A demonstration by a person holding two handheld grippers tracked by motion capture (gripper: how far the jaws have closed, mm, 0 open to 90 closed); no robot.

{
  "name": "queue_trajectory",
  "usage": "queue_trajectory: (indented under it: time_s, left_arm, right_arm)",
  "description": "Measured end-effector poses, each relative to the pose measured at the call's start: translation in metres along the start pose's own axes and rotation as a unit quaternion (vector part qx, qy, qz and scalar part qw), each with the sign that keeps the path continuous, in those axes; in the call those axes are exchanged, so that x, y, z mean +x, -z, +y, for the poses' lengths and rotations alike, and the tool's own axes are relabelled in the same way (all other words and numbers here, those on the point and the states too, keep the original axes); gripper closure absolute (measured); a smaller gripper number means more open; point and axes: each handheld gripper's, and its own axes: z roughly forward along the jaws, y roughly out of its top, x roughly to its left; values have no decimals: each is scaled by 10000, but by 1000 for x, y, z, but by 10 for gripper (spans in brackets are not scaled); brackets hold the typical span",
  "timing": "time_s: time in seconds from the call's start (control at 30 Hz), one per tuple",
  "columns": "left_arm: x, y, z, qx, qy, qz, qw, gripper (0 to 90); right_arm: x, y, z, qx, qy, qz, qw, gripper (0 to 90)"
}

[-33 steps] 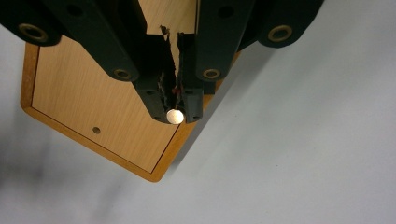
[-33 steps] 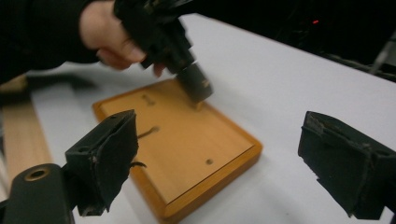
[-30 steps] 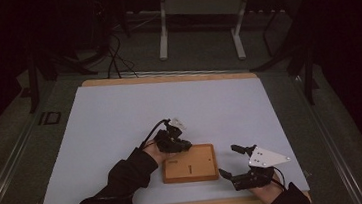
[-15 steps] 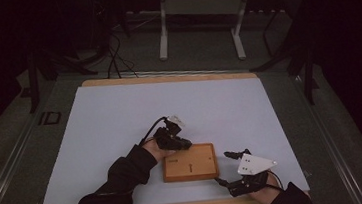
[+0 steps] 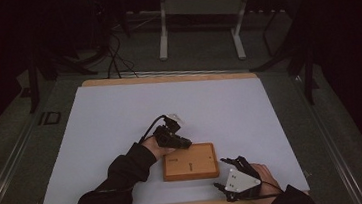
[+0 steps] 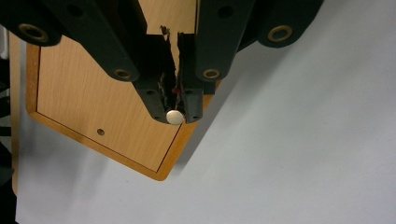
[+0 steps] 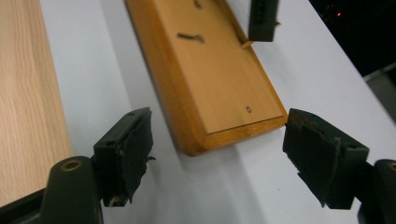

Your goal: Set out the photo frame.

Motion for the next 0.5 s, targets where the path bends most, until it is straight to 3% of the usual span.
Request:
queue_trajectory:
  time_s: [0.1,0.23,0.33,0.43,0.47,0.5]
  left_arm:
    - [2,0,0,3,36,-51,10000,849]
    - [3,0,1,11,56,-87,9999,849]
    - [4,0,1,2,91,-120,9999,849]
    - [5,0,1,11,96,-146,9998,849]
    - [6,0,1,12,98,-154,9998,849]
    - [6,0,1,12,103,-162,9998,849]
  right_arm:
    - [9,-2,2,143,432,-187,9988,258]
    - [22,-7,4,315,1056,-509,9926,320]
    - [28,-10,3,462,1604,-655,9838,365]
    - [35,-14,0,476,1976,-884,9751,440]
    - [38,-18,-2,523,2185,-1047,9688,455]
    - [38,-18,-2,523,2185,-1047,9688,455]
